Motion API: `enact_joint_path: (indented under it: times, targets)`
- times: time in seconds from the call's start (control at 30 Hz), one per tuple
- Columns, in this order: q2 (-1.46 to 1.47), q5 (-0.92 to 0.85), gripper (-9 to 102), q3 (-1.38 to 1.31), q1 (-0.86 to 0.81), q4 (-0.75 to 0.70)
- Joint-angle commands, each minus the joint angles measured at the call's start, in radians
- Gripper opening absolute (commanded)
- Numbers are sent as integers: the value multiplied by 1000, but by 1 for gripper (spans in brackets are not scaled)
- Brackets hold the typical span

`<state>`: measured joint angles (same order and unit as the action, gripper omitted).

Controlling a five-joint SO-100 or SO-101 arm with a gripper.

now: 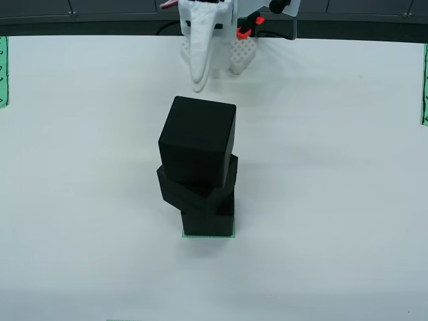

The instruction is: Stack 3 Blocks on the chosen place.

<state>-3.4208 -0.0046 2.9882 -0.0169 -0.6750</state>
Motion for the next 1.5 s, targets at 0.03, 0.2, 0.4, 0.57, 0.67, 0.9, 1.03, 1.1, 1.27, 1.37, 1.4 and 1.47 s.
enact_joint_path:
  times: [0.03,0.2,0.4,0.57,0.67,0.9,1.03,1.1,1.27,1.37,1.4,1.47]
  targets:
    - [-14,103,0,63,8,2]
    - [-17,109,0,132,25,9]
    - [-17,140,0,137,26,-37]
    - [-17,140,0,160,26,-54]
    - [-17,137,0,160,26,-67]
    - [-17,124,0,160,35,-140]
    - [-17,124,0,160,37,-140]
    - [-17,124,0,160,37,-141]
    - [-17,123,0,160,28,-144]
    - [-15,117,0,158,25,-144]
    - [-15,112,0,158,25,-144]
    - [-15,100,0,158,26,-144]
